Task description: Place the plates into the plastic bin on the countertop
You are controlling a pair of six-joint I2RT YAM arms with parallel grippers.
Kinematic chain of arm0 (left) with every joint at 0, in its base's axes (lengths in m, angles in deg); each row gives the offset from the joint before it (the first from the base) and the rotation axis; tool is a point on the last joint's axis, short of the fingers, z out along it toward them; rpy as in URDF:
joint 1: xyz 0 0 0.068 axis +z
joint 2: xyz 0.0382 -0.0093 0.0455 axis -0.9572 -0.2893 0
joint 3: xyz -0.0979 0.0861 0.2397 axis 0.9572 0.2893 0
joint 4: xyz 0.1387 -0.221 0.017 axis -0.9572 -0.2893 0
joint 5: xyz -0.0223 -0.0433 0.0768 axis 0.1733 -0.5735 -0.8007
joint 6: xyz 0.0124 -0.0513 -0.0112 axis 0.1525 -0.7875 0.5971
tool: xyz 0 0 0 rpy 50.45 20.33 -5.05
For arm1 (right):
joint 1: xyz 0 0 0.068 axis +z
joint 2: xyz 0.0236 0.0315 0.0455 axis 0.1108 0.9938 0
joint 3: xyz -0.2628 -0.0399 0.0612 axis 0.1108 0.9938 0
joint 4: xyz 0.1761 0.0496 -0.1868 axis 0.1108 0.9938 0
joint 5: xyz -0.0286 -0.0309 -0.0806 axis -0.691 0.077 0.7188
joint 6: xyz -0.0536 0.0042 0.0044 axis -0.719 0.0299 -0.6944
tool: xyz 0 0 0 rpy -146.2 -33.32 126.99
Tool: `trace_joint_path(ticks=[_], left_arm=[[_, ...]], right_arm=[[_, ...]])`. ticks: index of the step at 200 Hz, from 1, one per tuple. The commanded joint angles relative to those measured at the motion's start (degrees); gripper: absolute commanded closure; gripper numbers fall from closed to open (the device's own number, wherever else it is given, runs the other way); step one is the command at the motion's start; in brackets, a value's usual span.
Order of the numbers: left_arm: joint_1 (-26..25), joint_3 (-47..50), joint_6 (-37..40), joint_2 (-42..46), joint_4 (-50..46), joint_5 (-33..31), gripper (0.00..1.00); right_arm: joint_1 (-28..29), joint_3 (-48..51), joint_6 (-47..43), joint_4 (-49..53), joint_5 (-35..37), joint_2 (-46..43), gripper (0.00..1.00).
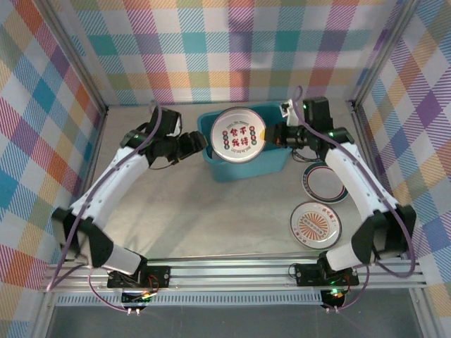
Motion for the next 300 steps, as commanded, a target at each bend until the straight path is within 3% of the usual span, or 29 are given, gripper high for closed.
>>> trace_joint_path(ticks=[1, 66, 123, 300], left_arm=[[1.3, -5.1, 3.1, -5.7, -0.7, 3.4, 0.27], [3.3, -13.4, 6.4, -17.4, -4.2, 4.9, 0.38], [3.4, -11.9, 8.2, -17.5, -2.8, 6.3, 0.49], [5.0, -8.6, 9.8, -9.7, -3.2, 0.8, 0.43]], right_arm=[[-0.5, -6.8, -0.8, -0.5, -0.2, 4.4, 1.0], [-1.2, -19.5, -2.3, 7.1, 0.1, 16.2, 1.0], [-1.2, -25.3, -5.3, 13.6, -0.3, 22.9, 1.0], [0.0, -34.7, -13.7, 26.9, -4.2, 41.3, 0.98]])
